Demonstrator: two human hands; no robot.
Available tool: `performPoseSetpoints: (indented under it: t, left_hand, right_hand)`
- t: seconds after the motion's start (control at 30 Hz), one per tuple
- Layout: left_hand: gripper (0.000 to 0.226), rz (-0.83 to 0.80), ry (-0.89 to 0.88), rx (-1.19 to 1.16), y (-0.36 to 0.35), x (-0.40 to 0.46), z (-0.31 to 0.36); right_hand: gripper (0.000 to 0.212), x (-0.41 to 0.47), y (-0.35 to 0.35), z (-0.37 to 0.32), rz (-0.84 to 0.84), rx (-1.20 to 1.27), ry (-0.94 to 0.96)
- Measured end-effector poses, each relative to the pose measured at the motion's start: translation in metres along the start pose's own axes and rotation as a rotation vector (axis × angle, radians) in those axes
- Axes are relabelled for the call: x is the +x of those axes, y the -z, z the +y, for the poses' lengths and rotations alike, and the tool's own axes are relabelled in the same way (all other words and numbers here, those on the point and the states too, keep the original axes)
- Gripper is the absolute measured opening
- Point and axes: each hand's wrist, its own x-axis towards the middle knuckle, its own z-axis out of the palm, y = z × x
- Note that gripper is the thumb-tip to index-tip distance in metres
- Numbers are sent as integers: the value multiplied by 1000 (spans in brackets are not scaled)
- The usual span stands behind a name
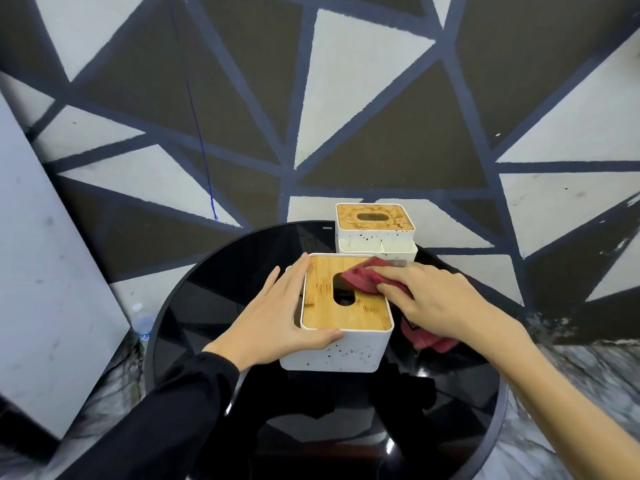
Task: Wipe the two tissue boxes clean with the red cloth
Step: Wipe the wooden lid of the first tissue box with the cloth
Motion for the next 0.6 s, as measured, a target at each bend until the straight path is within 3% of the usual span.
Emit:
performPoseSetpoints:
  t: [0.13,0.3,0.6]
  left_hand:
    - [133,2,43,13,-4,0,-6]
    - [136,11,17,35,-2,1,-5]
    - [138,-2,0,16,-5,4,-9]
  right_hand:
    - [45,-45,5,-10,-53,12,32]
    - [43,-69,11,-12,-99,165,23]
    - [41,-34,9,0,-79,149,14]
